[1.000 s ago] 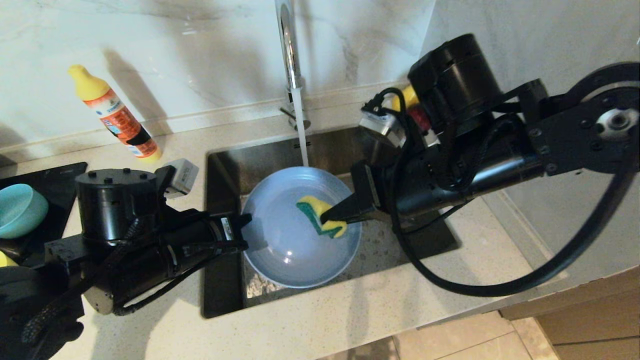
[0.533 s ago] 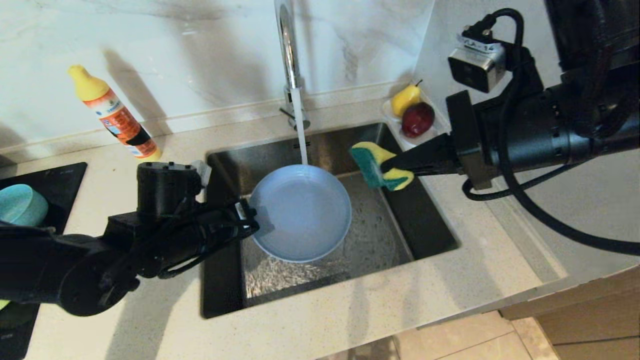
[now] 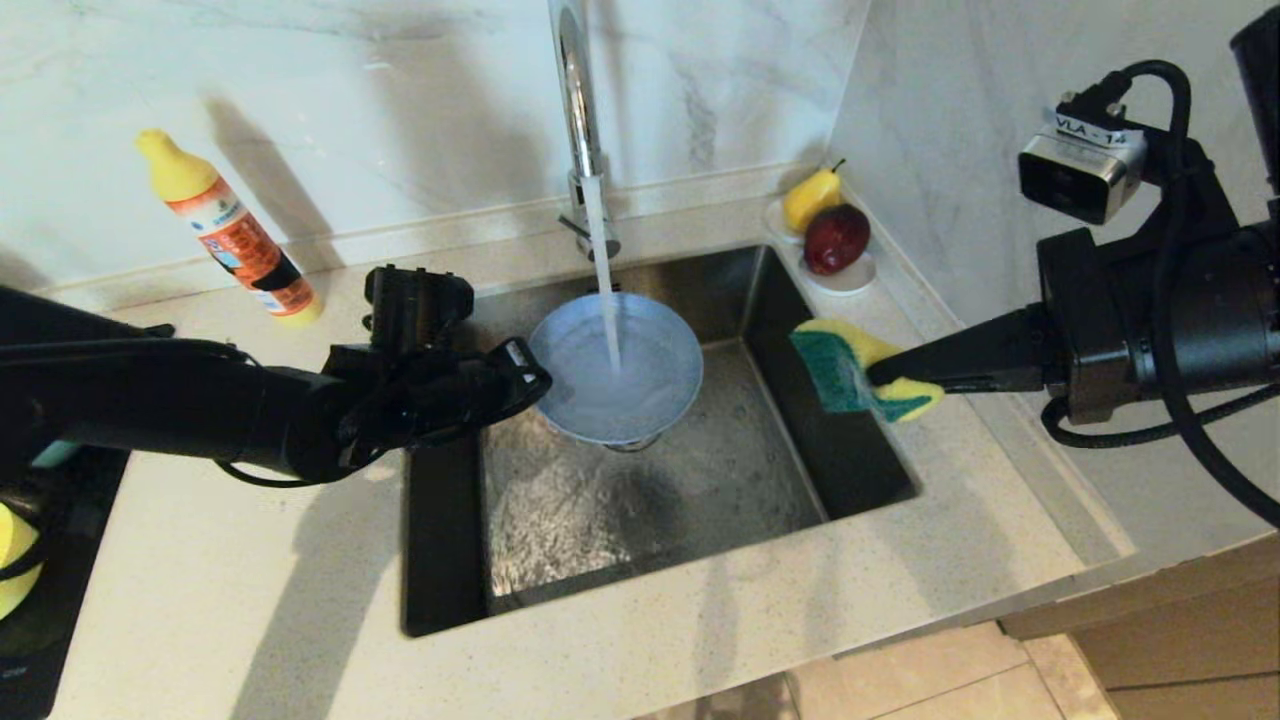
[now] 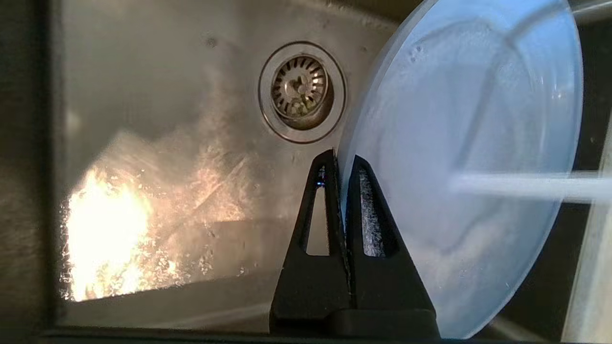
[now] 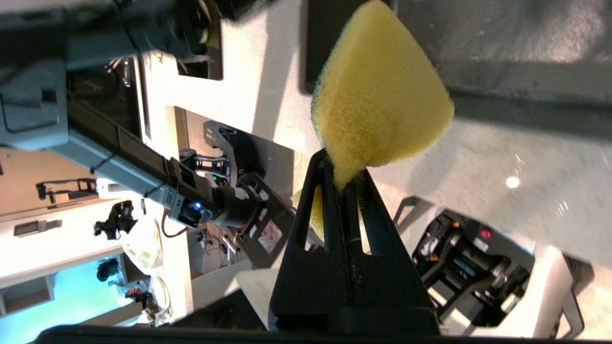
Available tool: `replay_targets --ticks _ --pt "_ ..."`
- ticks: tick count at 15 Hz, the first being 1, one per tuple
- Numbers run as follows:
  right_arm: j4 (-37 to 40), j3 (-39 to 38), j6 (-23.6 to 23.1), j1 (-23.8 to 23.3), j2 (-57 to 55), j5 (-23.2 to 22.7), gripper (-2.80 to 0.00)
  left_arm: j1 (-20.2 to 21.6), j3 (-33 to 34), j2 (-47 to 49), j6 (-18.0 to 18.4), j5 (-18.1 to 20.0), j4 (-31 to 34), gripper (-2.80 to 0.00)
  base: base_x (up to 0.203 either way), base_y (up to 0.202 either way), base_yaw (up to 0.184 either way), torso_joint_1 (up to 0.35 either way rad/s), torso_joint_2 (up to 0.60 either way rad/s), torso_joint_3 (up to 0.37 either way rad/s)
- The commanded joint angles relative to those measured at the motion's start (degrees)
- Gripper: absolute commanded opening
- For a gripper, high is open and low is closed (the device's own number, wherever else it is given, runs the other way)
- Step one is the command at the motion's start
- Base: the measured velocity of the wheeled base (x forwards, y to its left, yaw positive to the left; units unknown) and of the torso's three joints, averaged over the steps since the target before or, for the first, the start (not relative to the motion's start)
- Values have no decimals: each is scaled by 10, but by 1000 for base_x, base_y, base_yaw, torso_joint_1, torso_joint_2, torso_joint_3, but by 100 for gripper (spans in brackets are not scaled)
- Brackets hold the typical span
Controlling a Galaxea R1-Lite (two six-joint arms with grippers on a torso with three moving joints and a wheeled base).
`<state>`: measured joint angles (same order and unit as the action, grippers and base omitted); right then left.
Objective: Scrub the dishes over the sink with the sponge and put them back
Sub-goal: Rinse the plate
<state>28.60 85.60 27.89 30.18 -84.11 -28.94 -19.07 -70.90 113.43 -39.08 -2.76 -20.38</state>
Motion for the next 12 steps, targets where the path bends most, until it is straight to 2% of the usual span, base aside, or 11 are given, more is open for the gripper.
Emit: replay_targets --ticks 1,3,5,7,10,12 --pt "1 -28 -1 -5 19 -2 -280 1 -47 32 -8 16 33 -280 0 0 0 0 0 0" --pt "1 -39 -1 -5 24 -2 -280 0 -43 33 -14 45 41 -280 0 0 0 0 0 0" --pt "1 -47 -1 -5 28 -2 -280 -1 -43 33 -41 67 43 -280 0 0 0 0 0 0" --pt "-6 -53 -1 -5 33 -2 -280 -1 -43 29 -45 93 44 -280 0 0 0 0 0 0" --pt "-35 -81 0 -5 39 -1 -280 -6 -41 28 -46 100 47 -280 0 0 0 0 0 0" --pt "-45 -89 1 -5 41 -1 -280 -7 -41 27 -44 100 76 -280 0 0 0 0 0 0"
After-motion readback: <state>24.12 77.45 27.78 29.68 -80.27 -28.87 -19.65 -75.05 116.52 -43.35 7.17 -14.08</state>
